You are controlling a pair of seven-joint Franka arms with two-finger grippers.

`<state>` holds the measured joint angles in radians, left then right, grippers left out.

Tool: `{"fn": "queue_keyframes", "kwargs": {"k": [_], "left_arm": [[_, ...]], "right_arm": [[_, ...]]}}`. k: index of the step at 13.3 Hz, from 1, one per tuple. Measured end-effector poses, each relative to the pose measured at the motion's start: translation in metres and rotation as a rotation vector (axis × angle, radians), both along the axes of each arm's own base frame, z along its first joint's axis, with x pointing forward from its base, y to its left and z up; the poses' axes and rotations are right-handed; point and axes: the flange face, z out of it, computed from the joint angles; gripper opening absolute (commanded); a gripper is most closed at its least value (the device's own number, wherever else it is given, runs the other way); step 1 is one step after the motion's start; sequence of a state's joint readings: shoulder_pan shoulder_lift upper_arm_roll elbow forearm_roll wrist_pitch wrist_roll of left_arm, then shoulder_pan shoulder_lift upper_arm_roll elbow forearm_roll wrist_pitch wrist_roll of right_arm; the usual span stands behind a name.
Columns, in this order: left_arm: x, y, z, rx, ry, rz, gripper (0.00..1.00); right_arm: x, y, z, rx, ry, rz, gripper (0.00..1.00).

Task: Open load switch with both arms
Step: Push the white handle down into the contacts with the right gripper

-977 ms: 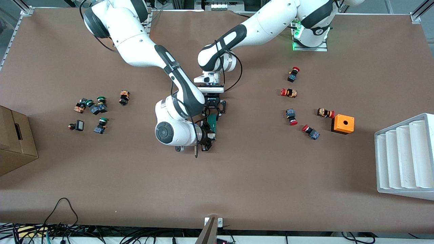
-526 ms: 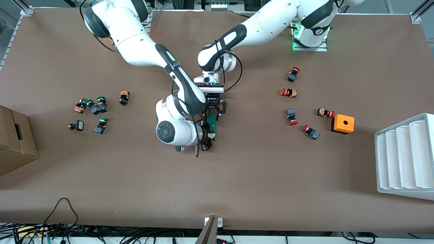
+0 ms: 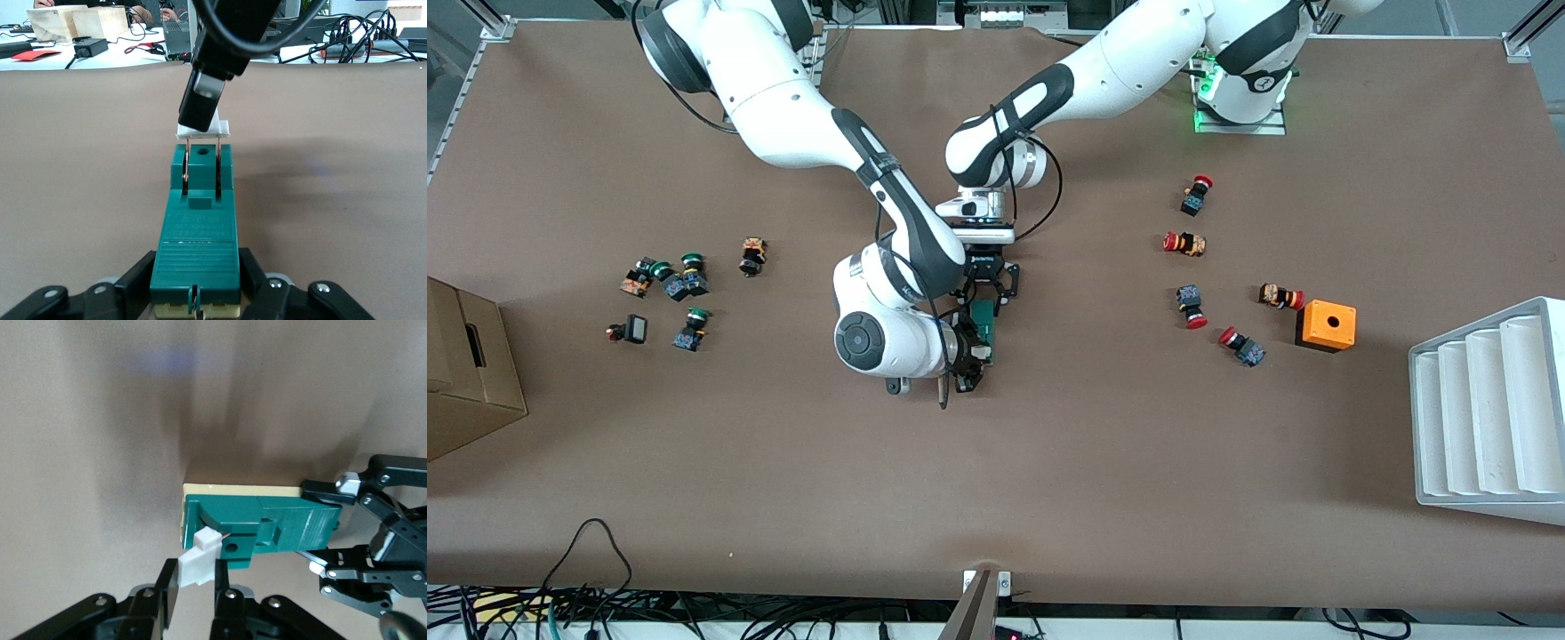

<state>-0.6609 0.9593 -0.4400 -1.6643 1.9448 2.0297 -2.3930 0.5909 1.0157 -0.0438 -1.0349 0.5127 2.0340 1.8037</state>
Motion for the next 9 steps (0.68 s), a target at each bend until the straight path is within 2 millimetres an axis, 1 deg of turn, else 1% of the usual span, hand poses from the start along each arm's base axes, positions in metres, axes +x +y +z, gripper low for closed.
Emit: {"fn": "queue_keyframes", "kwargs": {"k": [3, 9], "left_arm": [[0.000, 0.000, 0.000, 0.000, 0.000, 0.000, 0.25], [0.000, 0.000, 0.000, 0.000, 0.000, 0.000, 0.25]], "right_arm": [[-0.005, 0.002, 0.010, -0.004, 0.012, 0.016, 0.00], [-0.011, 0.004, 0.015, -0.015, 0.011, 0.032, 0.00]]}}
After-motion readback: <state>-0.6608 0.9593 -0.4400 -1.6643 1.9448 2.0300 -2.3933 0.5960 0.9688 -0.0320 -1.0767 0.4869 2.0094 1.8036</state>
